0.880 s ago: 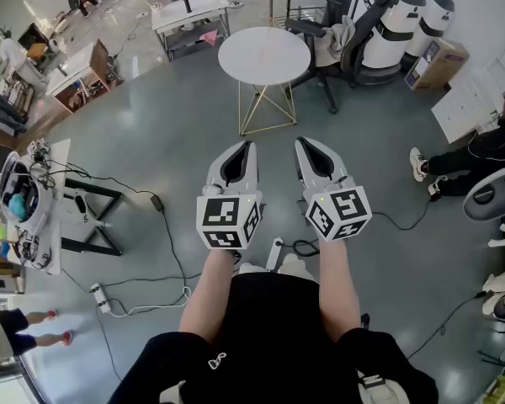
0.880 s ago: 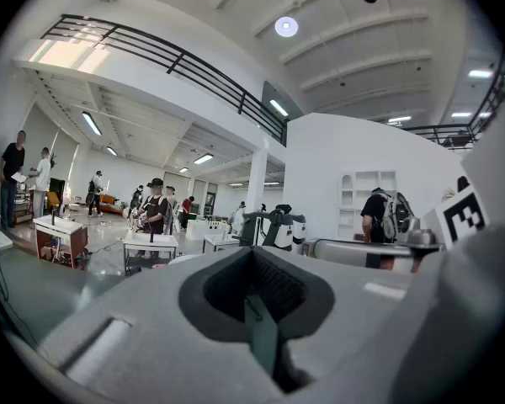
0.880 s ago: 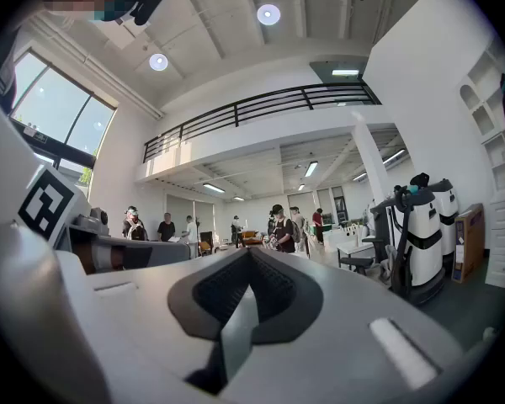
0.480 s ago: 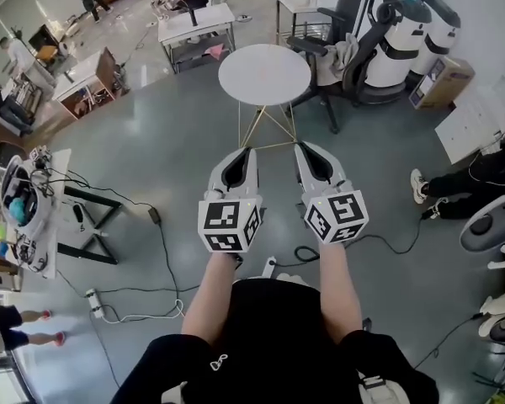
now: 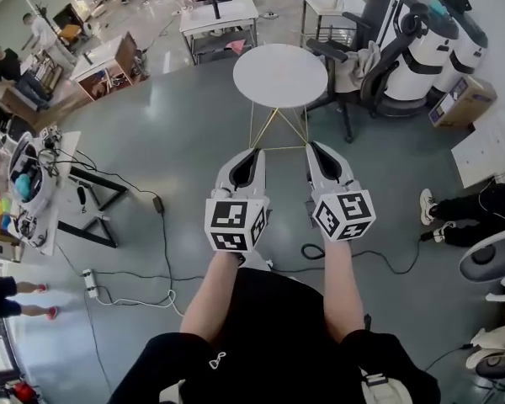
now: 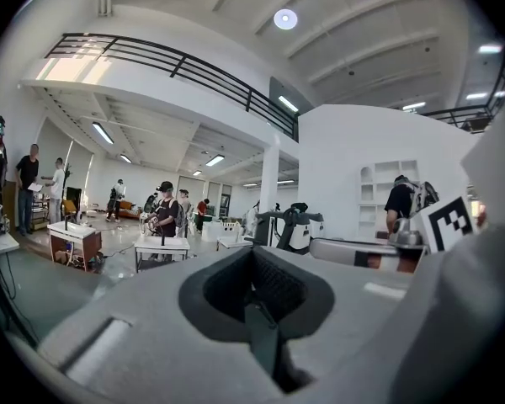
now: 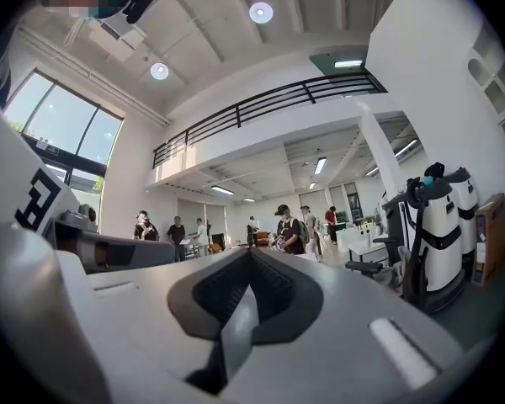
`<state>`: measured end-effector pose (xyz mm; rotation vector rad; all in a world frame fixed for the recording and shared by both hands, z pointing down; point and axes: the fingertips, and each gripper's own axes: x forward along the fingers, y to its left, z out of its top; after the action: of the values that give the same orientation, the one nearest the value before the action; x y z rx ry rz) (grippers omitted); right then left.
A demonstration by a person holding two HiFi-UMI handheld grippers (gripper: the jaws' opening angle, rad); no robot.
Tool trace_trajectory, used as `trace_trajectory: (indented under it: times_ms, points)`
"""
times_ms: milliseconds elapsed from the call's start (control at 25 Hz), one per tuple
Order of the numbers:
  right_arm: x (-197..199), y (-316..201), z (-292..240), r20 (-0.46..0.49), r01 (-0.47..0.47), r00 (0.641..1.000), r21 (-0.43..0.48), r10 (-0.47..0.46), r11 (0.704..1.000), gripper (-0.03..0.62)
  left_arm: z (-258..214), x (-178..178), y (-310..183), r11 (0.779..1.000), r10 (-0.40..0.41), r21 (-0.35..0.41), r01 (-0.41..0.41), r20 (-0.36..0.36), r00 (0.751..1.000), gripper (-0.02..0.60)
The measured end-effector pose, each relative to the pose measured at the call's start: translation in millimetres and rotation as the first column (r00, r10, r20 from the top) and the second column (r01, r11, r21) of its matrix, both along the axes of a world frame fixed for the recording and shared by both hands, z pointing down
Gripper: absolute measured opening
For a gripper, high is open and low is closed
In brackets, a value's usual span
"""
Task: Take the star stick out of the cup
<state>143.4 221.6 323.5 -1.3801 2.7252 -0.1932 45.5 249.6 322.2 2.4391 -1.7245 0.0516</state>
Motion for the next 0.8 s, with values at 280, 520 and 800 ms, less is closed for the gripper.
trace_trajectory:
  times_ms: [280, 520, 800]
  points:
    - [-15, -37, 1, -0.008, 0.038, 0.999, 0.015, -0.037, 0.999, 0.006, -2, -8, -41, 1.0, -0.015, 0.017, 0.015, -0.006, 1.0, 0.003]
    - [-11, -113, 22, -0.032, -0.02, 0.999, 0.018, 0.02, 1.0, 0.006, 28, -21, -122, 1.0, -0.002, 0.005, 0.002, -0.053, 0.999, 0.002]
    - [-44, -225, 43, 0.007, -0.038, 0.999, -0.034, 0.038, 0.999, 0.006, 60, -59, -246, 0.995, 0.008, -0.096, -0.016, -0.082, 0.997, 0.003]
